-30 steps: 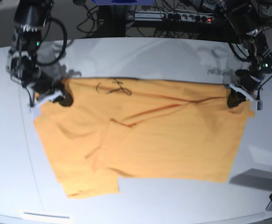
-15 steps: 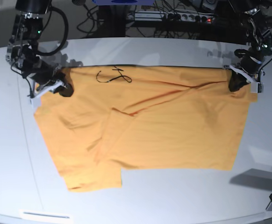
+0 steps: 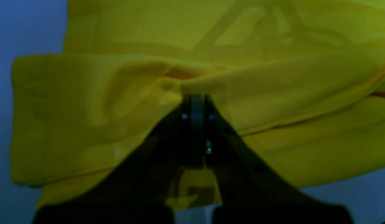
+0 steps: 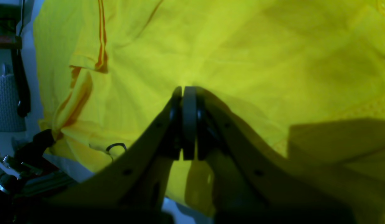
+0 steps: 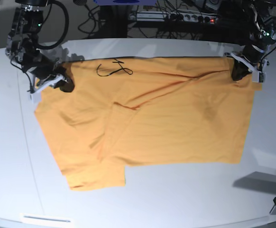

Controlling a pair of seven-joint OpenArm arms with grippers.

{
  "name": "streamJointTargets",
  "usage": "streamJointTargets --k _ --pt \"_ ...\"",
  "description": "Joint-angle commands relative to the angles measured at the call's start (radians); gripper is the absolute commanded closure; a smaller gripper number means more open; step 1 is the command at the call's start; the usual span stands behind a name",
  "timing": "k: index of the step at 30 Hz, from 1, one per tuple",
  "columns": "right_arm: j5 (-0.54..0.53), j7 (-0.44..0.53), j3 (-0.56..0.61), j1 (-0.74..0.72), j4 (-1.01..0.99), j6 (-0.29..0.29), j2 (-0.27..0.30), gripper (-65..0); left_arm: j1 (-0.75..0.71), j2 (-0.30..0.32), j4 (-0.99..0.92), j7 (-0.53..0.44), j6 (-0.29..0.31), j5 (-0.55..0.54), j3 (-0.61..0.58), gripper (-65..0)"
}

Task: Fold the T-shirt properly
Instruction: 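Pull the held shirt edge toward the robot with both grippers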

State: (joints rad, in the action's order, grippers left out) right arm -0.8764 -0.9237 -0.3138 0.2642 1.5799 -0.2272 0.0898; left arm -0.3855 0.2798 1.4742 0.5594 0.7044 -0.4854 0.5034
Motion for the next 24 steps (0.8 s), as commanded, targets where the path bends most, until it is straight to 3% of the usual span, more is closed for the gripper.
streamJointTargets --k 1,24 --pt "0.055 -0.041 -0.003 0.024 0.001 0.018 0.005 -0.3 -0.030 -0.003 -0.016 0.149 -0.006 0.104 -0.007 0.0" --pt "0.055 -0.041 -0.002 0.080 0.095 0.022 0.003 -0.3 -0.082 -0.017 0.026 0.149 -0.006 0.104 -0.005 0.0"
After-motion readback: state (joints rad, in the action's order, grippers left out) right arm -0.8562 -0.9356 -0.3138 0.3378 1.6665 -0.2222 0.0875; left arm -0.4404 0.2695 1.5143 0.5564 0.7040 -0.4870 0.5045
